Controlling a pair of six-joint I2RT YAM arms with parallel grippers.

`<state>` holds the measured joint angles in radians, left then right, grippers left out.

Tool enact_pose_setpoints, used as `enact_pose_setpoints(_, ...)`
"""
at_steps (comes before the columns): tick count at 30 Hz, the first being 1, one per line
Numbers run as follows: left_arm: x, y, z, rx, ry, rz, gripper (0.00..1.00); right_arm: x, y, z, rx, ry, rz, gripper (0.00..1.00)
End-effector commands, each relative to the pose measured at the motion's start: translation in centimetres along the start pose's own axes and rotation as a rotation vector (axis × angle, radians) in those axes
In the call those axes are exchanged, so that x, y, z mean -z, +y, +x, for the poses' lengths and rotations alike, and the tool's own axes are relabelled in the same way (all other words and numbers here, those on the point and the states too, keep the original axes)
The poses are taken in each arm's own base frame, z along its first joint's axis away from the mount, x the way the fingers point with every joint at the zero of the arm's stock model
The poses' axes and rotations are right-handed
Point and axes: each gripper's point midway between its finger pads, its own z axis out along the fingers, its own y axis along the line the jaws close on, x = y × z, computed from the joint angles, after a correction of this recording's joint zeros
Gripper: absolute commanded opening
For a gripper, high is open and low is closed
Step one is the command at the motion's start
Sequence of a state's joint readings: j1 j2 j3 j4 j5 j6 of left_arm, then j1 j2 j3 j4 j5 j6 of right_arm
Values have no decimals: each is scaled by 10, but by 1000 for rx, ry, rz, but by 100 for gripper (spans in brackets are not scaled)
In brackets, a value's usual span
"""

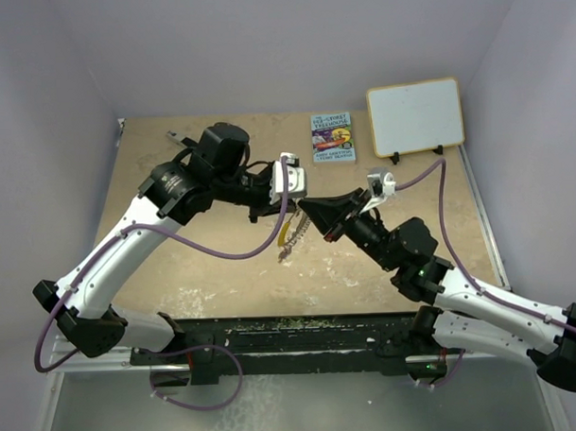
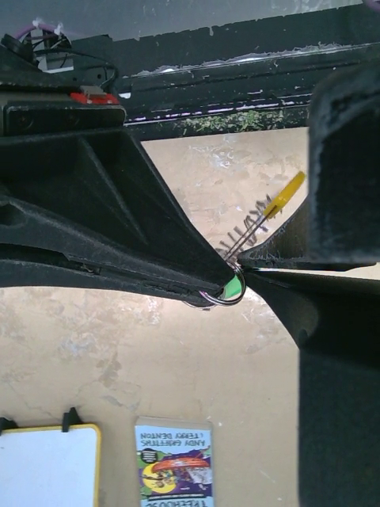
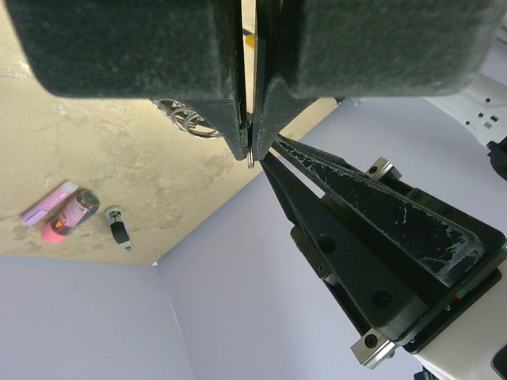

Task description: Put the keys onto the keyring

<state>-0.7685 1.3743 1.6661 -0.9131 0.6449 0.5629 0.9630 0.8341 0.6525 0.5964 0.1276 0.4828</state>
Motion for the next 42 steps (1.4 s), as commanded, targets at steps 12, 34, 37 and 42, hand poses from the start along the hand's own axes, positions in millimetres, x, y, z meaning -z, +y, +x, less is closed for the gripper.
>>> enact_pose_setpoints(12, 7, 13, -22, 50, -28, -94, 3, -18, 24, -41, -36, -192, -19, 0)
enact_pose_setpoints(34, 24, 2, -47, 99, -108, -95, 3, -19, 6, -18, -29, -257, 171, 0)
enact_pose_setpoints(37, 28, -3, -51, 90, -125, -83, 3, -17, 2, -19, -37, -266, 194, 0)
enact_pose_setpoints(42, 31, -6, -52, 75, -136, -84, 3, -13, -9, -23, -68, -288, 262, 0)
